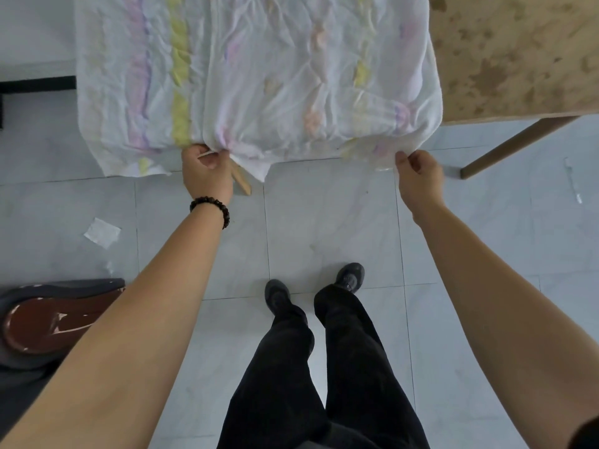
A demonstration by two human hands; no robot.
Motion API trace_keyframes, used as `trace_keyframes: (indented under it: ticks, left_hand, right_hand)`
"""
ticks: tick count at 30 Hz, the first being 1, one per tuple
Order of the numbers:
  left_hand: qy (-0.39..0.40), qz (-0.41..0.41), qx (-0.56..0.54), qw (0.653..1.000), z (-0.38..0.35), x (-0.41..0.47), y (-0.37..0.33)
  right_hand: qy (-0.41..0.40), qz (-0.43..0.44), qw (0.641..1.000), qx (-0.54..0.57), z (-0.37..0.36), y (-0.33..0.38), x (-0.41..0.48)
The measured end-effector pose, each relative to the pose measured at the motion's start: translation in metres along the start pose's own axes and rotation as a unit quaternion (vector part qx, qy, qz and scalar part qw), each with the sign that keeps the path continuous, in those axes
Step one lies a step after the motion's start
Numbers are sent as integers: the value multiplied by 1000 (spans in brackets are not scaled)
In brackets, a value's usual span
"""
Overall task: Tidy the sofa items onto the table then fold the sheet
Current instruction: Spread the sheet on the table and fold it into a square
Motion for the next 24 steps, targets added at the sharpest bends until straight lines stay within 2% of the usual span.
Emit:
trace_keyframes:
  ticks: [3,5,8,13,19,24]
  left_hand:
    - [-34,15,40,999,10,8,5]
    - [-2,21,72,997,12,7,3]
    - [53,-14,98,994,25,-8,-13]
    - [61,-61,127,988,72,-43,-60]
    - [9,-80,43,996,121,-67,-110]
    - [-13,-41,-31,999,152,-54,-109]
  right_hand:
    - [-59,-29,997,-31,10,-2,2]
    - [-47,-53,996,-62,11,0,-4]
    - [-43,-11,993,-114,16,28,-23]
    - [-35,71,990,-117,23,99,-69]
    - [12,201,976,-86,19,184,-118]
    - [26,211,976,-35,1,217,-141]
Point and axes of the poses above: each hand's wrist, its own x-axis towards the middle knuckle, its own z-axis out of the back of the hand, y = z × x, the point moved 9 cm from there along x, towards the middle knuckle, and after that the axes turned 3 degrees about -x, right-handed, at the moved point
